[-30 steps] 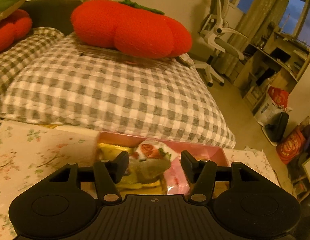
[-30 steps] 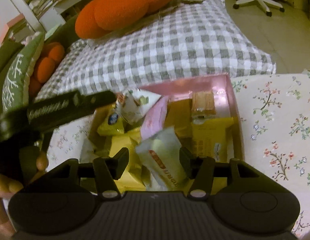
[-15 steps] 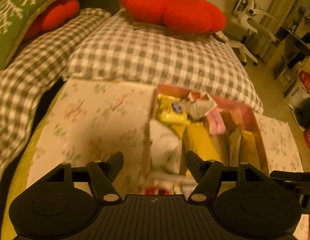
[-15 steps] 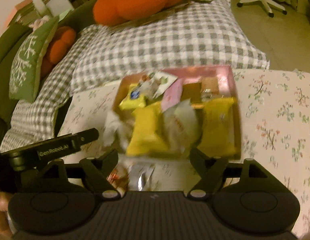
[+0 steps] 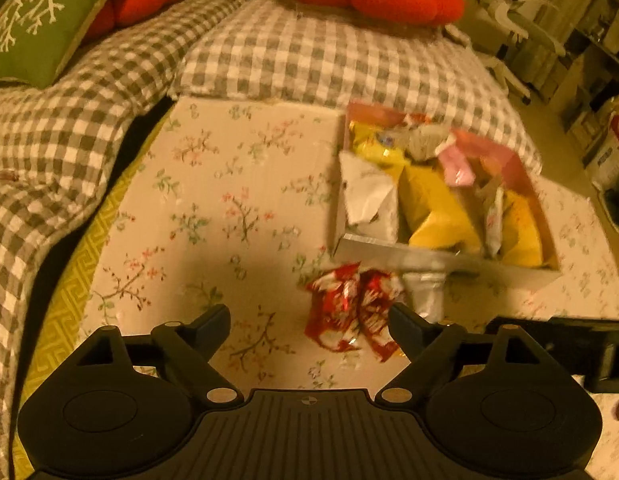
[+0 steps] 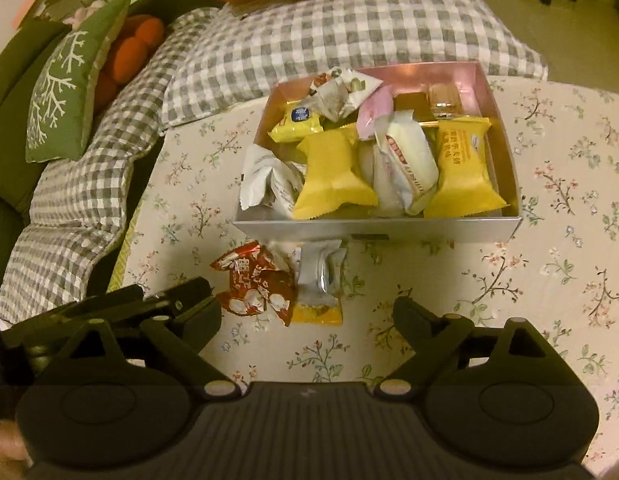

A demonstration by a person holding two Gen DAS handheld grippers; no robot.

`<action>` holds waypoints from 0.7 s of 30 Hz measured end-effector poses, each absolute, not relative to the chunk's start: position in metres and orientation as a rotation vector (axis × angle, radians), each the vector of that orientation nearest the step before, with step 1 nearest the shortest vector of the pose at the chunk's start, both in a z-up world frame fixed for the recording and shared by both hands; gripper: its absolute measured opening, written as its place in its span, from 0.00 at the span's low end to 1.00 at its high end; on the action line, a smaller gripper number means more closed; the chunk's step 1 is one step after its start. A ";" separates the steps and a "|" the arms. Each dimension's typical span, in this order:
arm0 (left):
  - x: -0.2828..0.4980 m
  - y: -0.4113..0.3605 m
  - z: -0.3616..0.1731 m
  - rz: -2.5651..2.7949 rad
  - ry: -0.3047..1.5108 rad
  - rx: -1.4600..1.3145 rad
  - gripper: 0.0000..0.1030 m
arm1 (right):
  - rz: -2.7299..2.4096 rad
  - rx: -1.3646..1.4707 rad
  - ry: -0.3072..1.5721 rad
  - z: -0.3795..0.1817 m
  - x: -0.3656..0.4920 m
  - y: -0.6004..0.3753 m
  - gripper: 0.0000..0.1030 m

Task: Organize snacks
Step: 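Move both tools back toward the red candy wrappers beside the box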

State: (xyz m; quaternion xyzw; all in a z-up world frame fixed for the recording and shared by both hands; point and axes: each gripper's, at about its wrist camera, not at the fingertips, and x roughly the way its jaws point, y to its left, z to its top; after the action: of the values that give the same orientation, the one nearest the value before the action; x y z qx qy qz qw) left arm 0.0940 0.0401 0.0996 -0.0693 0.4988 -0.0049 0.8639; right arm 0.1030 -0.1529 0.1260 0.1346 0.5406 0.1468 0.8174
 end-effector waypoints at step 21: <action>0.106 0.063 0.064 0.050 1.109 -0.220 0.85 | 0.424 0.151 1.050 0.107 0.100 -0.120 0.58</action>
State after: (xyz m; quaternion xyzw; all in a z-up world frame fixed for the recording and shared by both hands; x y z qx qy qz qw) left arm 0.1063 0.0630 0.0636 -0.1043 0.5255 0.0237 0.8440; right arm 0.1000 -0.1204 0.1074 0.0716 0.4968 0.2005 0.8414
